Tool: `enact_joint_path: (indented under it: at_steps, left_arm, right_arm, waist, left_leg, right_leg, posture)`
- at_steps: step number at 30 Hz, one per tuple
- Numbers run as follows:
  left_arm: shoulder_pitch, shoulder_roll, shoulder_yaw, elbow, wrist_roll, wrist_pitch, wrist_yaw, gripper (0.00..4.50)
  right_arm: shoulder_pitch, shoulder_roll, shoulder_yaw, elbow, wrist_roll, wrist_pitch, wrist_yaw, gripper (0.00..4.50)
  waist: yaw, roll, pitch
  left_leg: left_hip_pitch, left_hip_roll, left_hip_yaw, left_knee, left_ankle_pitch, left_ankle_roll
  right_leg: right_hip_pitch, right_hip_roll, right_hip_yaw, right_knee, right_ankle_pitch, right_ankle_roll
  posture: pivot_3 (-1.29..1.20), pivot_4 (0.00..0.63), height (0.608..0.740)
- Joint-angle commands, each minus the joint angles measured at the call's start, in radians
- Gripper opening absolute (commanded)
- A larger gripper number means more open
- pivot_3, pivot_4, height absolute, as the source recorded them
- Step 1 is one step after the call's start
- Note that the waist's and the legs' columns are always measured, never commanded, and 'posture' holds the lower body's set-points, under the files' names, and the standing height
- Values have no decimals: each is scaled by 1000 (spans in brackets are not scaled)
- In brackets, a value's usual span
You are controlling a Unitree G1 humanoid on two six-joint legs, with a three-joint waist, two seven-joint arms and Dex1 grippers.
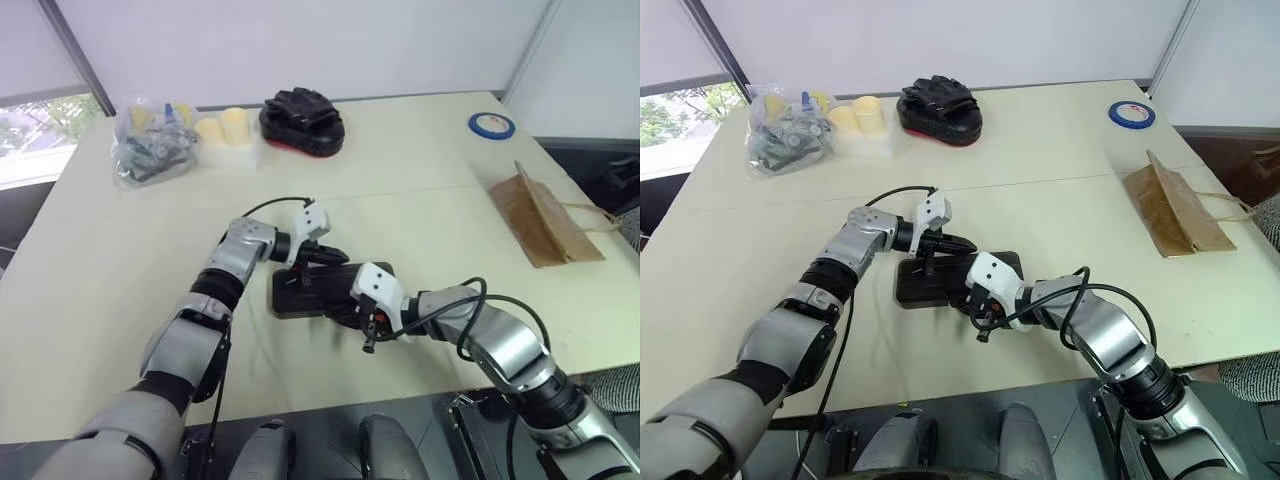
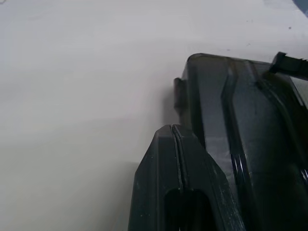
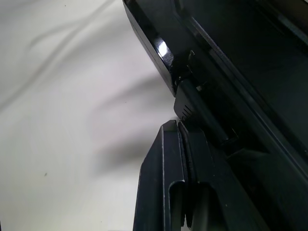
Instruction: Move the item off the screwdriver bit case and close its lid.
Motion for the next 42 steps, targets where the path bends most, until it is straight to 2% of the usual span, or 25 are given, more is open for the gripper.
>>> enact_joint_path:
  at_steps: [1, 19, 21, 24, 34, 42]
  left_arm:
    - [42, -7, -41, -33, 21, -11, -36, 0]
    - [157, 16, -103, -113, 57, 16, -88, 0]
    - [168, 17, -105, -115, 59, 21, -82, 0]
    - [178, 22, -104, -121, 56, 30, -75, 0]
    - [190, 35, -96, -149, 48, 40, -66, 0]
    - [213, 38, -97, -180, 41, 60, -57, 0]
  right_arm:
    - [-21, 7, -19, 13, -22, -19, -31, 37]
    - [-48, 31, -26, 43, -63, -25, -93, 37]
    - [-51, 38, -21, 55, -72, -35, -103, 37]
    - [-54, 46, -9, 75, -86, -44, -116, 37]
    - [-69, 48, -11, 57, -77, -29, -105, 37]
    - [-64, 33, 38, 97, -155, -80, -137, 37]
  waist:
    - [0, 0, 0]
    - [1, -2, -5]
    - [2, -2, -5]
    - [2, -2, -5]
    - [1, -3, -6]
    - [2, -3, -6]
  left_leg:
    - [0, 0, 0, 0, 0, 0]
    - [3, 1, -1, 0, 0, 1]
    - [7, 1, -1, 0, -2, 3]
    - [21, 1, -2, -2, -3, 5]
    - [21, 2, -2, -2, -3, 5]
    - [21, 2, -2, -2, -3, 5]
  right_leg:
    - [0, 0, 0, 0, 0, 0]
    - [4, 1, 0, 0, 0, 0]
    - [8, 1, 0, 0, 0, 0]
    - [22, 1, 0, -2, 0, 0]
    - [21, 2, 0, -2, 0, 0]
    - [21, 2, 0, -2, 0, 0]
  posture:
    - [0, 150, 740]
    - [0, 150, 740]
    - [0, 150, 740]
    - [0, 150, 740]
    - [0, 150, 740]
    - [0, 150, 740]
